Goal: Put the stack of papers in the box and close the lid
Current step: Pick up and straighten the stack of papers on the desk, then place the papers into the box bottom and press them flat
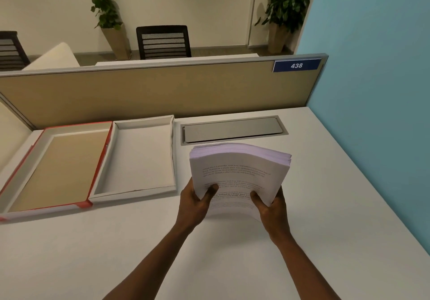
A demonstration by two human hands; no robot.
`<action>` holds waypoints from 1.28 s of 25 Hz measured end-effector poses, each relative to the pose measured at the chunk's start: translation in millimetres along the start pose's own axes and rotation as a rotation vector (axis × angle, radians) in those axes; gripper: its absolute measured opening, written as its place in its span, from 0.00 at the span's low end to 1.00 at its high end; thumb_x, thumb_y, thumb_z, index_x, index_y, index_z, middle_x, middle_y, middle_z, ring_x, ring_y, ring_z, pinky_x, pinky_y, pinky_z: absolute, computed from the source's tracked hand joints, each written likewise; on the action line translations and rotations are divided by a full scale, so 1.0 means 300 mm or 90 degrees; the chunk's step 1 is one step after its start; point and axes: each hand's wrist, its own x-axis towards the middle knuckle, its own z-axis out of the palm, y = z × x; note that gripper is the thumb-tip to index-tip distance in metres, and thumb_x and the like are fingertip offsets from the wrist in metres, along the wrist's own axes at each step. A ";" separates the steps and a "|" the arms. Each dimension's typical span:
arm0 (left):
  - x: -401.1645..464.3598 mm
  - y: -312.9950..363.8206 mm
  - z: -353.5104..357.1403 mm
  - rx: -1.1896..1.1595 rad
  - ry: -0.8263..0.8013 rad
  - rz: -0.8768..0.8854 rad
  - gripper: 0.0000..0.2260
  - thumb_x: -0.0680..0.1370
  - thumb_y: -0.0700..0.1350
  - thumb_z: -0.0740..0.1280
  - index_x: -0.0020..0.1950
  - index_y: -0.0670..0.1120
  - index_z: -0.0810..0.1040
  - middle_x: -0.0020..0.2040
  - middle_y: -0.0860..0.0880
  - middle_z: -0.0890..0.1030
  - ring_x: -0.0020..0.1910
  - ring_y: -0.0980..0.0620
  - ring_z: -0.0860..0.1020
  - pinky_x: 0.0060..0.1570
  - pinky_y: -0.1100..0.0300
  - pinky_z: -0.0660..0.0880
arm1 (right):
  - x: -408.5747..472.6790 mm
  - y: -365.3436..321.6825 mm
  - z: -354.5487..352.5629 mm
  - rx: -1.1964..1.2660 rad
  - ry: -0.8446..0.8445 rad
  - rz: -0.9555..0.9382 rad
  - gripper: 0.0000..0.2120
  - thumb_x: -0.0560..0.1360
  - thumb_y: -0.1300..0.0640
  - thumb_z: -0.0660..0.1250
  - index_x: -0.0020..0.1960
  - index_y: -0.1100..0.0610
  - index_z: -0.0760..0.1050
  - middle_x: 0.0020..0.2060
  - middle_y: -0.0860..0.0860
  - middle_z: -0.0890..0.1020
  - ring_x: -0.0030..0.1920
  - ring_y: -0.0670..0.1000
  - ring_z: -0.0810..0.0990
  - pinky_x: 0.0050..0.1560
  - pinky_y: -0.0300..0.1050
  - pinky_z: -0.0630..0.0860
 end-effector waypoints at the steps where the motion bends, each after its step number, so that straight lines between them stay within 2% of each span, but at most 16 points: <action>1: -0.001 -0.008 -0.005 0.015 -0.012 -0.004 0.22 0.75 0.53 0.72 0.68 0.51 0.76 0.58 0.55 0.84 0.56 0.51 0.83 0.54 0.52 0.84 | 0.001 0.005 -0.007 -0.028 -0.003 -0.003 0.20 0.73 0.50 0.74 0.61 0.40 0.70 0.51 0.38 0.81 0.51 0.41 0.82 0.45 0.30 0.80; 4: -0.008 -0.023 -0.020 0.062 -0.042 0.003 0.19 0.78 0.46 0.72 0.68 0.51 0.75 0.57 0.59 0.82 0.57 0.53 0.82 0.58 0.50 0.83 | 0.007 0.015 -0.020 -0.108 -0.002 -0.021 0.20 0.74 0.48 0.71 0.62 0.44 0.68 0.51 0.45 0.81 0.49 0.38 0.80 0.41 0.22 0.75; 6: 0.005 -0.011 -0.024 0.077 -0.056 0.011 0.19 0.78 0.44 0.72 0.68 0.49 0.76 0.58 0.56 0.82 0.57 0.49 0.82 0.58 0.49 0.83 | 0.035 0.003 -0.022 -0.142 -0.015 -0.023 0.19 0.75 0.52 0.72 0.62 0.47 0.69 0.50 0.47 0.81 0.47 0.42 0.81 0.39 0.21 0.74; 8: 0.017 0.012 -0.038 0.087 -0.057 0.002 0.19 0.78 0.45 0.72 0.68 0.49 0.76 0.58 0.53 0.83 0.57 0.46 0.82 0.55 0.50 0.84 | 0.069 -0.019 -0.015 -0.194 -0.039 -0.022 0.17 0.75 0.52 0.73 0.60 0.49 0.71 0.48 0.47 0.81 0.43 0.45 0.81 0.36 0.21 0.74; 12: 0.039 0.030 -0.143 0.063 -0.027 -0.070 0.22 0.75 0.53 0.74 0.67 0.51 0.76 0.60 0.51 0.84 0.54 0.49 0.85 0.53 0.50 0.84 | 0.105 -0.062 0.047 -0.213 -0.091 0.005 0.14 0.70 0.42 0.73 0.52 0.45 0.74 0.44 0.40 0.82 0.39 0.36 0.83 0.34 0.25 0.76; 14: 0.043 0.034 -0.233 0.038 0.005 -0.116 0.19 0.75 0.55 0.74 0.62 0.52 0.77 0.59 0.50 0.85 0.50 0.51 0.86 0.49 0.53 0.85 | 0.104 -0.066 0.121 -0.159 -0.134 0.059 0.14 0.70 0.42 0.74 0.53 0.43 0.78 0.47 0.41 0.85 0.43 0.36 0.84 0.38 0.31 0.79; 16: 0.051 0.044 -0.337 0.034 0.018 -0.154 0.15 0.74 0.55 0.74 0.58 0.54 0.78 0.56 0.50 0.86 0.47 0.51 0.87 0.46 0.55 0.86 | 0.102 -0.071 0.217 -0.126 -0.183 0.114 0.17 0.71 0.44 0.75 0.57 0.48 0.79 0.52 0.45 0.86 0.46 0.42 0.86 0.44 0.39 0.82; 21: 0.180 0.071 -0.623 0.066 0.034 -0.247 0.15 0.76 0.51 0.74 0.59 0.47 0.79 0.54 0.47 0.87 0.47 0.46 0.88 0.51 0.43 0.84 | 0.191 -0.167 0.535 -0.110 -0.263 0.157 0.22 0.72 0.44 0.74 0.61 0.54 0.79 0.55 0.50 0.86 0.50 0.50 0.85 0.53 0.53 0.83; 24: 0.319 0.094 -0.762 0.080 0.038 -0.301 0.11 0.78 0.48 0.72 0.57 0.47 0.78 0.55 0.46 0.86 0.47 0.44 0.87 0.51 0.43 0.84 | 0.289 -0.223 0.731 -0.103 -0.278 0.187 0.22 0.73 0.46 0.74 0.62 0.57 0.79 0.57 0.52 0.85 0.52 0.54 0.85 0.56 0.55 0.82; 26: 0.414 0.100 -0.832 0.099 0.041 -0.322 0.14 0.78 0.47 0.72 0.61 0.44 0.77 0.57 0.44 0.84 0.50 0.41 0.85 0.52 0.44 0.83 | 0.351 -0.240 0.845 -0.109 -0.285 0.194 0.22 0.74 0.48 0.74 0.63 0.58 0.78 0.59 0.54 0.84 0.54 0.55 0.84 0.57 0.55 0.81; 29: 0.527 0.083 -0.903 0.152 0.041 -0.347 0.16 0.79 0.45 0.72 0.64 0.41 0.77 0.60 0.43 0.82 0.49 0.42 0.83 0.46 0.50 0.82 | 0.433 -0.225 0.990 -0.126 -0.282 0.202 0.23 0.74 0.49 0.74 0.64 0.60 0.77 0.62 0.56 0.82 0.57 0.57 0.83 0.59 0.56 0.80; 32: 0.593 0.013 -0.944 0.173 0.033 -0.349 0.17 0.79 0.39 0.70 0.66 0.39 0.75 0.64 0.40 0.80 0.58 0.37 0.81 0.61 0.42 0.79 | 0.494 -0.185 1.103 -0.191 -0.288 0.207 0.24 0.75 0.49 0.73 0.65 0.61 0.76 0.63 0.57 0.82 0.58 0.59 0.83 0.59 0.56 0.80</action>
